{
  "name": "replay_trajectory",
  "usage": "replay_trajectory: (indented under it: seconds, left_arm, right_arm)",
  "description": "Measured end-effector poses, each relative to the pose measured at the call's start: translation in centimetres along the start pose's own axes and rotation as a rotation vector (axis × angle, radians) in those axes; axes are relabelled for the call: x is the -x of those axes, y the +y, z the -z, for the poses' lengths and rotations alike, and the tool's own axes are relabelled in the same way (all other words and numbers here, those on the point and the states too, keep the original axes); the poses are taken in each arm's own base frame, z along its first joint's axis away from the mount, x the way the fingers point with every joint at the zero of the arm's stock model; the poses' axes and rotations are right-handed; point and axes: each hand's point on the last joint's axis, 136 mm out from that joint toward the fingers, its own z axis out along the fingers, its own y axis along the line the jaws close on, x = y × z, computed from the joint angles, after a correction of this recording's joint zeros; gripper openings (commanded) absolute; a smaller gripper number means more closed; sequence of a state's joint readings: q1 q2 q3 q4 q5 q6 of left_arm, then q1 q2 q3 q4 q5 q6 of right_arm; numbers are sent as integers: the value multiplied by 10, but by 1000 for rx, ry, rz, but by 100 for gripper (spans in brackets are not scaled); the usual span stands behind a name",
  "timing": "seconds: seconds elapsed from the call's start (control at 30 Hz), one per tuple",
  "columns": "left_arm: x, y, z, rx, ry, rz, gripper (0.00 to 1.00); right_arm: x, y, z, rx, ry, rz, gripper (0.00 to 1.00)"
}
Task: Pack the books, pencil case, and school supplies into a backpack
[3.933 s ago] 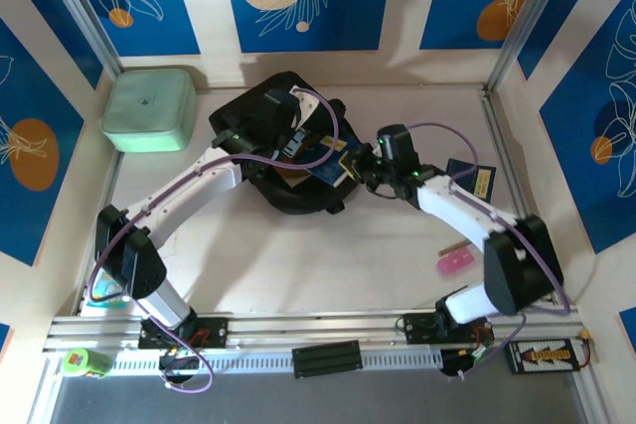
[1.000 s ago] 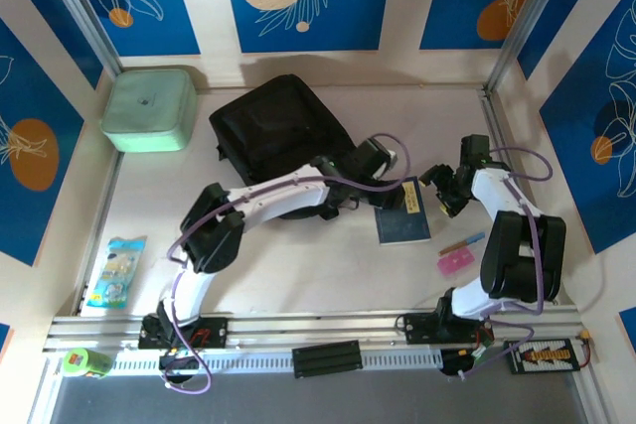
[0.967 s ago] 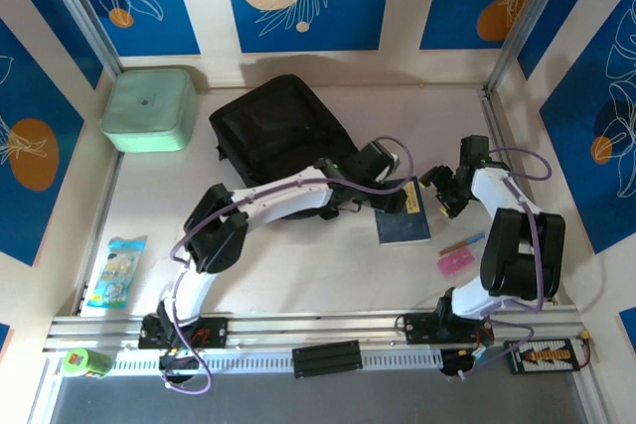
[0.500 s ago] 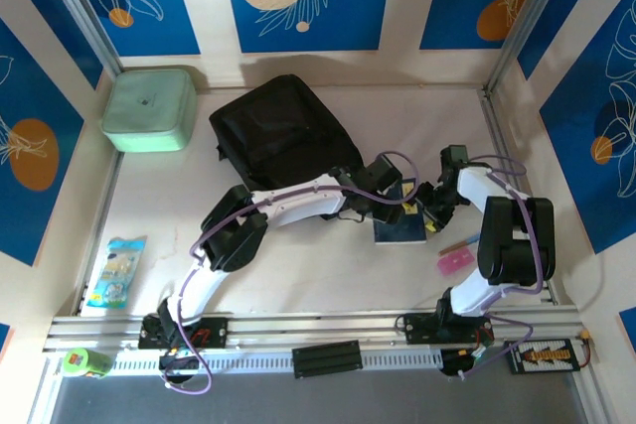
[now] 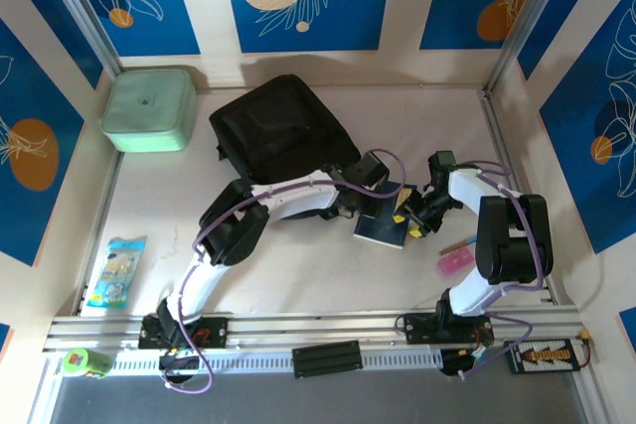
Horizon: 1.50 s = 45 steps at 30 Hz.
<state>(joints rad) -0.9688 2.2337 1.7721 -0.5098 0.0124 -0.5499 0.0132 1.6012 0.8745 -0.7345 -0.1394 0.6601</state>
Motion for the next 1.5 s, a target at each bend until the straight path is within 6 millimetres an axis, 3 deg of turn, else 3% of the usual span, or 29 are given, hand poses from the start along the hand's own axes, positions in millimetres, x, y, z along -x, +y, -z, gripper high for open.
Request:
replay_trajectory:
  seconds: [0.27, 0.53, 0.77, 0.9, 1.03, 1.13, 1.23, 1.37, 1.43, 1.5]
  left_arm:
    - [-10, 14, -10, 76, 36, 1, 26]
    - [-5, 16, -12, 101, 34, 11, 22]
    - [-5, 17, -13, 108, 34, 9, 22]
    - [-5, 17, -13, 108, 34, 6, 22]
    - [-5, 17, -13, 107, 33, 6, 21]
    - [-5, 17, -13, 107, 33, 6, 23]
    - [-4, 14, -11, 91, 33, -13, 31]
    - [2, 8, -3, 46, 40, -36, 44]
    - [14, 0, 9, -1, 20, -42, 48]
    - [34, -7, 34, -60, -26, -36, 51]
  right_arm:
    - [3, 0, -1, -1, -6, 55, 34]
    - [-6, 3, 2, 19, 28, 77, 27]
    - [-11, 32, 24, 126, 42, 106, 22]
    - [-13, 41, 27, 170, 58, 106, 21]
    - [-14, 42, 26, 173, 63, 94, 10]
    - [-13, 39, 26, 159, 58, 85, 4]
    - [-11, 37, 29, 151, 38, 82, 0]
    - [0, 37, 60, 198, -83, 97, 0]
    - [8, 38, 89, 261, -192, 105, 0]
    - [14, 43, 117, 333, -299, 123, 0]
